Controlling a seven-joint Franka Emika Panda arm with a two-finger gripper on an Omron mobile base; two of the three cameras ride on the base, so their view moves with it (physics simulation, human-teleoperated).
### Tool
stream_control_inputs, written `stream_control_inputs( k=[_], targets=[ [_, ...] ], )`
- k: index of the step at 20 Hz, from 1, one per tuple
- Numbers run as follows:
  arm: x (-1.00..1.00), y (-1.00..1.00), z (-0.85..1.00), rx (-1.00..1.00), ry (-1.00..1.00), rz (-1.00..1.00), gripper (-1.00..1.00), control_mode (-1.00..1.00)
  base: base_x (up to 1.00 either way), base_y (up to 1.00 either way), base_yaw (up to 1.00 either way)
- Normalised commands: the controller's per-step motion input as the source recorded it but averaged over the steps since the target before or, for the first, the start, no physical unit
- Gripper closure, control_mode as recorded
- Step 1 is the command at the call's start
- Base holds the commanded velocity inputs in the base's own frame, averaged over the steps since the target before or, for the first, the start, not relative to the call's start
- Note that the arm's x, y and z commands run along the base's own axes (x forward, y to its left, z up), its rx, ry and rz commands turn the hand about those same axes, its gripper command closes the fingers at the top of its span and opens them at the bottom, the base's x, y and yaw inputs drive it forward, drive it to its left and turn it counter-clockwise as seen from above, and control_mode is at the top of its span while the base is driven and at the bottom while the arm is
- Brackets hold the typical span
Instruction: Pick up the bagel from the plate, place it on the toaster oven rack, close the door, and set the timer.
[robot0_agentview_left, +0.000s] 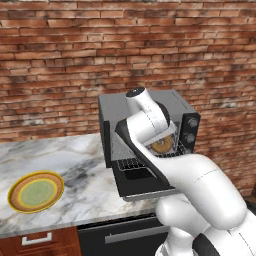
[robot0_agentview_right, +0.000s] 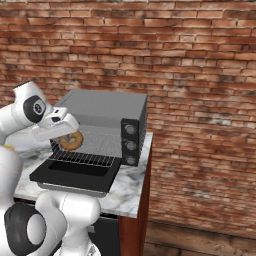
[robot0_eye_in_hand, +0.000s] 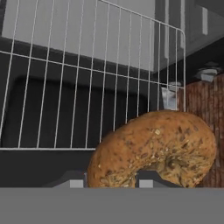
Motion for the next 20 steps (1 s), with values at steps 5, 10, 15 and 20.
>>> stream_control_inputs(
  k=[5,10,15,20],
  targets=[
    [0.19,-0.1,-0.13,0.0,0.0,-0.09,1.0,-1.0,0.0,0.0,0.0],
    [0.13,-0.09,-0.2,0.0,0.0,-0.08,1.0,-1.0,0.0,0.0,0.0],
    [0.11,-0.04,-0.19,0.0,0.0,-0.07,-1.0,-1.0,0.0,0.0,0.0],
    [0.02,-0.01,-0.11,0.0,-0.01,-0.05,-1.0,-1.0,0.0,0.0,0.0]
  ],
)
